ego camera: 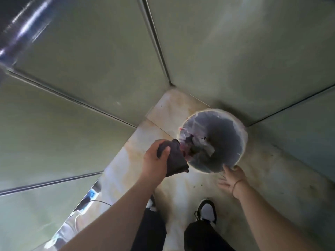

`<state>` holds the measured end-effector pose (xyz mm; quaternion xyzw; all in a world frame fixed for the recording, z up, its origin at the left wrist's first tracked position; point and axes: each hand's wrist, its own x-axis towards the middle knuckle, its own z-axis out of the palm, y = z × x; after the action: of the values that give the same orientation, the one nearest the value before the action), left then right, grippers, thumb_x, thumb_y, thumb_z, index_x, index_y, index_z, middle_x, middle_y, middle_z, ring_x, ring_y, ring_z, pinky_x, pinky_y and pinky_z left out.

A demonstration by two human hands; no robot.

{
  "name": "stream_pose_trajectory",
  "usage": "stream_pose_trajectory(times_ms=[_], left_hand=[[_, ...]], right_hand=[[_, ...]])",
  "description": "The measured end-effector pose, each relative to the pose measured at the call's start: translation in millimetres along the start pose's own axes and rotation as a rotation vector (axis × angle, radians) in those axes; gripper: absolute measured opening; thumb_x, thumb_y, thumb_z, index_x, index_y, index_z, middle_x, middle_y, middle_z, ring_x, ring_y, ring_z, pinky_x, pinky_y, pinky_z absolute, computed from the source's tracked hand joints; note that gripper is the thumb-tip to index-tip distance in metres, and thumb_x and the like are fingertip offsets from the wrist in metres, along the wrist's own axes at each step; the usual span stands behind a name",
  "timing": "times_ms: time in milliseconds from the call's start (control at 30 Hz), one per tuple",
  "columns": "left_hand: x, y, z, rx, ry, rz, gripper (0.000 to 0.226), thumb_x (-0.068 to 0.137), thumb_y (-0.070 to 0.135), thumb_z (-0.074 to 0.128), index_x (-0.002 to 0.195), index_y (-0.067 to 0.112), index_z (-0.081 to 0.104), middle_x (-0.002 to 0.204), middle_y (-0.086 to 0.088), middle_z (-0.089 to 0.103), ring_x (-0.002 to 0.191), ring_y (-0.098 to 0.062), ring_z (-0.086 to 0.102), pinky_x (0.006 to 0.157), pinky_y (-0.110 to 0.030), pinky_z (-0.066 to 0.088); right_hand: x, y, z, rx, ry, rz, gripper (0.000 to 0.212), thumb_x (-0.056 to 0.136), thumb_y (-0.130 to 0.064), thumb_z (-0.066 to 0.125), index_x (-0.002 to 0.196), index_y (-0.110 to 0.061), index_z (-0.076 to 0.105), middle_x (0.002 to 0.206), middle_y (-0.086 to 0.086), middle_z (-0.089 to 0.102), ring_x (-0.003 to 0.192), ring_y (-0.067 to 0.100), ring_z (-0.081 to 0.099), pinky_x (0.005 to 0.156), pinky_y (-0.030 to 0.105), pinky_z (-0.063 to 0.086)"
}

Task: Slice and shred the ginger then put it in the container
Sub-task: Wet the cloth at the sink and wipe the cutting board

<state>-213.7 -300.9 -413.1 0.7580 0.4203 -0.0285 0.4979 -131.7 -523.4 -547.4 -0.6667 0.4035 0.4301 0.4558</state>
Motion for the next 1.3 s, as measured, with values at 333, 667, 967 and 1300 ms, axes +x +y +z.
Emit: stream_pose_trajectory(times_ms=[333, 667, 967, 1300], left_hand=[[3, 17, -58, 0.000, 0.015, 0.057, 0.028, 0.096, 0.011, 0.062, 0.103, 0.038, 0.064, 0.099, 0.021, 0.068, 0.097, -0.006, 0.062, 0.079, -0.010, 0.043], [-112, 182, -268, 0.047, 0.251, 0.556, 0.020, 0.095, 0.028, 0.056, 0.113, 0.033, 0.063, 0.109, 0.021, 0.065, 0.106, 0.001, 0.060, 0.094, -0.012, 0.041], [-24, 223, -412, 0.238, 0.537, 0.551, 0.024, 0.095, 0.013, 0.061, 0.117, 0.013, 0.071, 0.119, -0.005, 0.070, 0.106, -0.026, 0.062, 0.092, -0.026, 0.042], [-1, 225, -351, 0.355, 0.301, 0.408, 0.028, 0.098, 0.014, 0.060, 0.122, 0.024, 0.073, 0.119, -0.008, 0.073, 0.106, -0.034, 0.065, 0.085, -0.029, 0.042]], right_hand=[[-36, -20, 13, 0.084, 0.090, -0.191, 0.019, 0.095, -0.002, 0.050, 0.076, -0.001, 0.051, 0.089, 0.029, 0.060, 0.059, 0.031, 0.059, 0.035, 0.034, 0.052], [-370, -100, 14, -0.265, 0.102, -0.448, 0.025, 0.093, -0.004, 0.047, 0.080, 0.015, 0.056, 0.060, 0.017, 0.062, 0.042, 0.032, 0.062, 0.040, 0.028, 0.054], [-481, -130, 74, -0.375, 0.154, -0.506, 0.015, 0.091, -0.010, 0.051, 0.086, 0.002, 0.057, 0.087, 0.022, 0.063, 0.051, 0.035, 0.068, 0.041, 0.039, 0.056], [-477, -146, 73, -0.417, 0.262, -0.449, 0.018, 0.089, -0.014, 0.050, 0.093, 0.003, 0.057, 0.085, 0.022, 0.064, 0.053, 0.035, 0.069, 0.043, 0.035, 0.056]])
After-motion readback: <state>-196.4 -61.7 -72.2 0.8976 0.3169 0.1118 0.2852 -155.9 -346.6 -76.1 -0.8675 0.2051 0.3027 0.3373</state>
